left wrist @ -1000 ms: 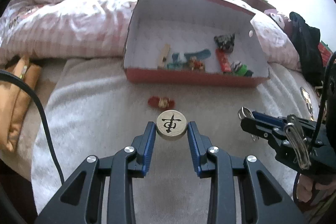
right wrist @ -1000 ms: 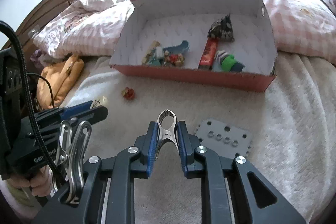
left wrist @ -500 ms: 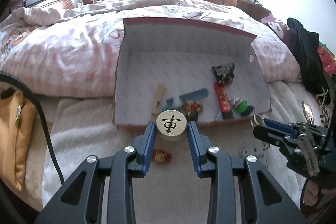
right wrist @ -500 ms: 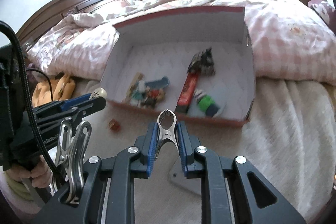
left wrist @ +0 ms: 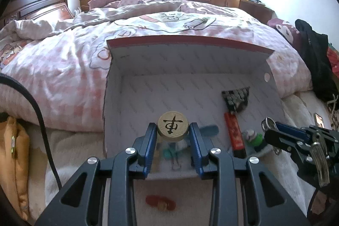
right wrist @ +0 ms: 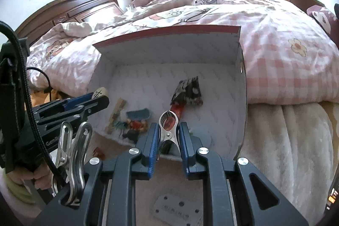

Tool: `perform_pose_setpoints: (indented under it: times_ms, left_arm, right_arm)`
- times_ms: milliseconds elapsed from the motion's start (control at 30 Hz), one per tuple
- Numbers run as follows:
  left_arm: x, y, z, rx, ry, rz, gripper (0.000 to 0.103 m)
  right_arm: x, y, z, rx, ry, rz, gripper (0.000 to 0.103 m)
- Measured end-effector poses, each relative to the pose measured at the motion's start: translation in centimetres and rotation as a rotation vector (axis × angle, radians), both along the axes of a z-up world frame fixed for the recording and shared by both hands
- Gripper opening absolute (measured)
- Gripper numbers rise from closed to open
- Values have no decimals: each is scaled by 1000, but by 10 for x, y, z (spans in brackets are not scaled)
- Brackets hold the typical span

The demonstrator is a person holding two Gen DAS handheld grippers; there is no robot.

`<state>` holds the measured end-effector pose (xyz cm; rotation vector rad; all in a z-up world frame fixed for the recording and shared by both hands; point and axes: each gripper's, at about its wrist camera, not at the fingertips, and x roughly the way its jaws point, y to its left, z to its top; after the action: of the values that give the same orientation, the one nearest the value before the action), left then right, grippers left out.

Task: Organize objects
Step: 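Carry the wooden disc and spring clip with both grippers over the shoebox, then open both grippers to drop the disc and clip into the box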

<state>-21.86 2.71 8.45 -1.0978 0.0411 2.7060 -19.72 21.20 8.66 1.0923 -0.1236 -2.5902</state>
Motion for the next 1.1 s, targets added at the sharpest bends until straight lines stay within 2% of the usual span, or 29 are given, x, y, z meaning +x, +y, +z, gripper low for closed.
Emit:
perform_pose_setpoints:
  times_ms: [300,800,967,1100]
  left_arm:
    - [-36,10,-8,-14,0,9,31]
    - [-56,9,-26,-49,-19,40,31]
    - [-56,9,-26,-40,-25,44,48]
    - [-53,8,-25,-40,-21,54,56]
  right_arm:
    - [-22,1,-3,15,8,-23,21]
    - [-32,2,-17,22,-1,-30,21]
    - [-33,3,-18,23,-2,-37,21]
    - [-35,3,-17,25,2,-42,21]
